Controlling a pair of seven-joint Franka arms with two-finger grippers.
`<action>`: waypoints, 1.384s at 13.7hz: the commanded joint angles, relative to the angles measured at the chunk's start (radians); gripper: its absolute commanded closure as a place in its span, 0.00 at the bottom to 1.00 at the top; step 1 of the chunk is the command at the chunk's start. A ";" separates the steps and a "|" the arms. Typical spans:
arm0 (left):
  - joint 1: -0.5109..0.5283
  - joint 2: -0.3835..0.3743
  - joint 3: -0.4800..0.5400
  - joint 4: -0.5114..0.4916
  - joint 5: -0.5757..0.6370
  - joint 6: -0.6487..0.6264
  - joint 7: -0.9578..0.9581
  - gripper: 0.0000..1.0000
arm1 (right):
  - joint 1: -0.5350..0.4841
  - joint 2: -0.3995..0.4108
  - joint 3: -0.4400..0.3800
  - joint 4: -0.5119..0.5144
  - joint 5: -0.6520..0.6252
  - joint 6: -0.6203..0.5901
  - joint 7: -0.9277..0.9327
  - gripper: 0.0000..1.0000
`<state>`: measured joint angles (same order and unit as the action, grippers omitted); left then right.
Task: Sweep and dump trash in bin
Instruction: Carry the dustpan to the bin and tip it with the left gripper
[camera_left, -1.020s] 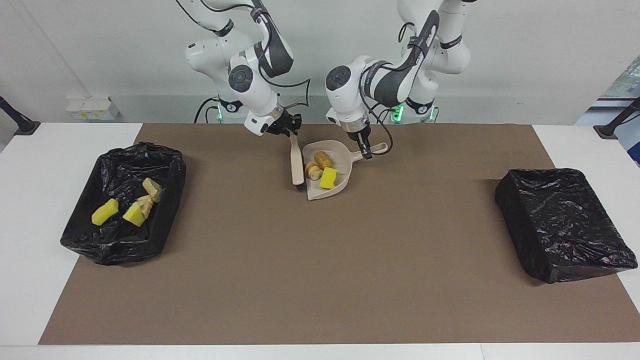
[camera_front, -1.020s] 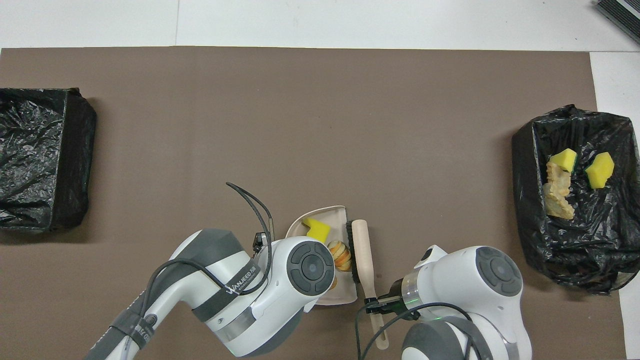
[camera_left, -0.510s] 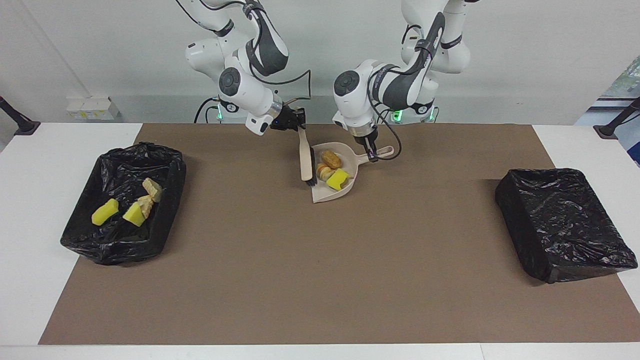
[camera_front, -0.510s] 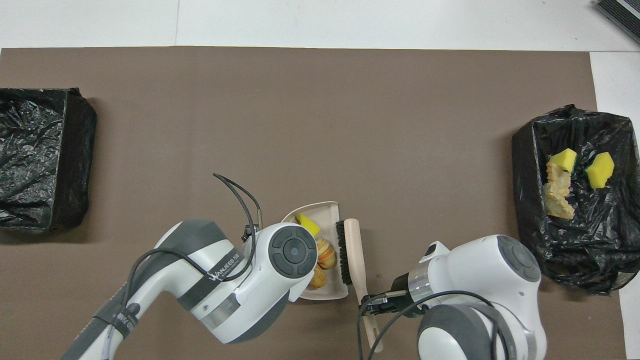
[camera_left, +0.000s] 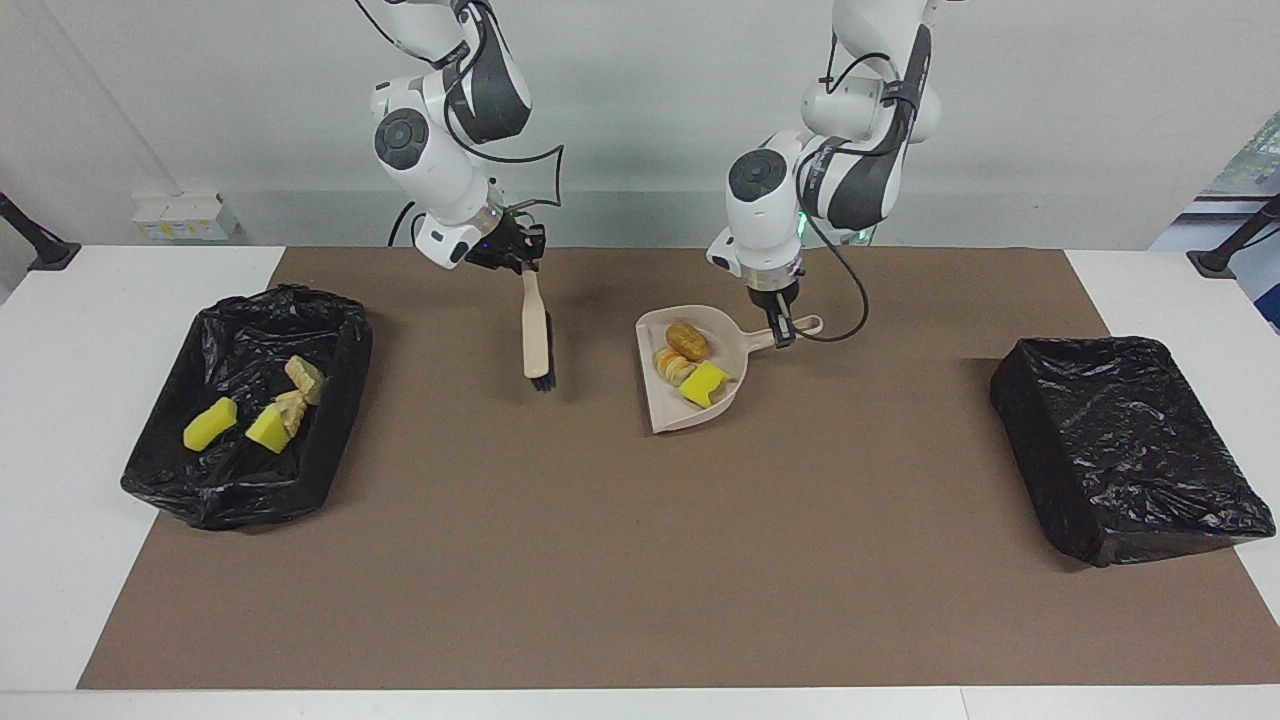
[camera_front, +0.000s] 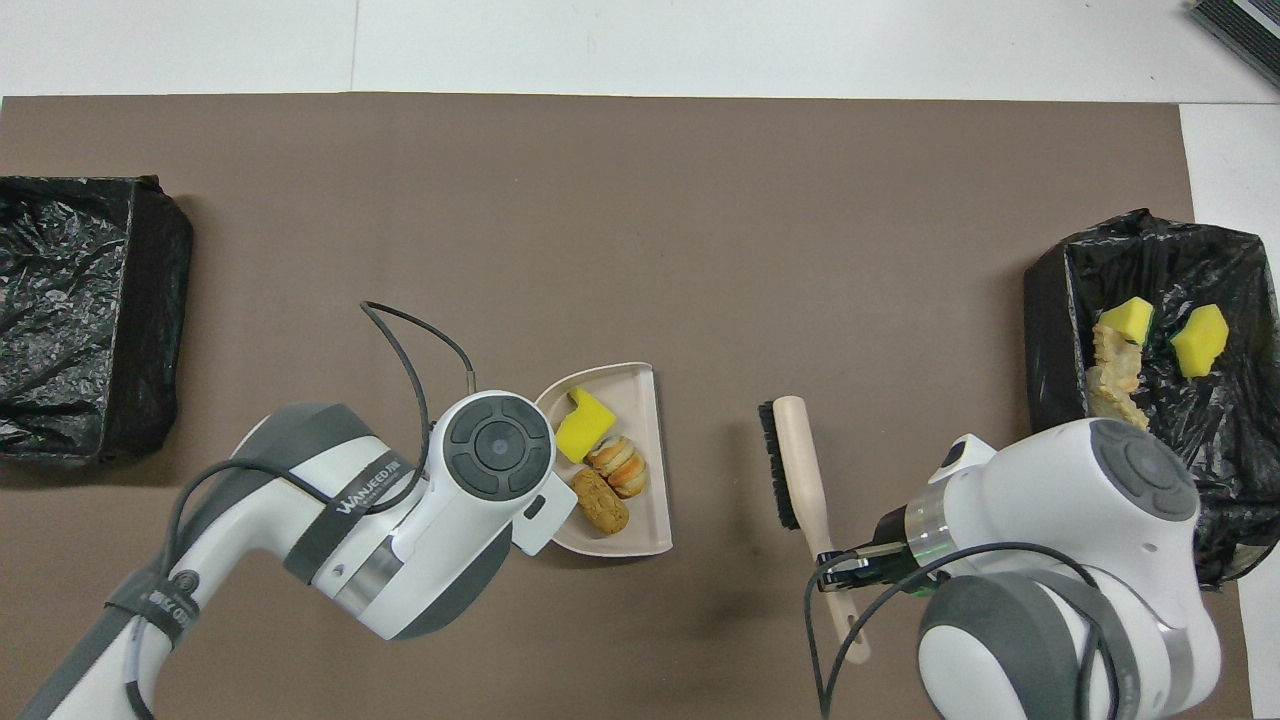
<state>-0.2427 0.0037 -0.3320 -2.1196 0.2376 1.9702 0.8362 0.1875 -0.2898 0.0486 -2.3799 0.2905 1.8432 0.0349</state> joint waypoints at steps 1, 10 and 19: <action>0.118 -0.105 0.002 -0.037 -0.014 0.019 0.118 1.00 | -0.067 -0.005 0.010 0.010 -0.129 -0.002 -0.036 1.00; 0.701 -0.038 0.013 0.197 -0.081 0.021 0.528 1.00 | -0.055 -0.012 0.023 -0.005 -0.140 0.025 -0.012 1.00; 0.870 0.215 0.073 0.618 0.139 0.025 0.900 1.00 | 0.524 0.032 0.025 -0.041 -0.079 0.240 0.626 1.00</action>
<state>0.6294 0.1538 -0.2508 -1.6060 0.3008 1.9970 1.7050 0.6413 -0.2755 0.0807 -2.3985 0.1942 2.0179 0.5801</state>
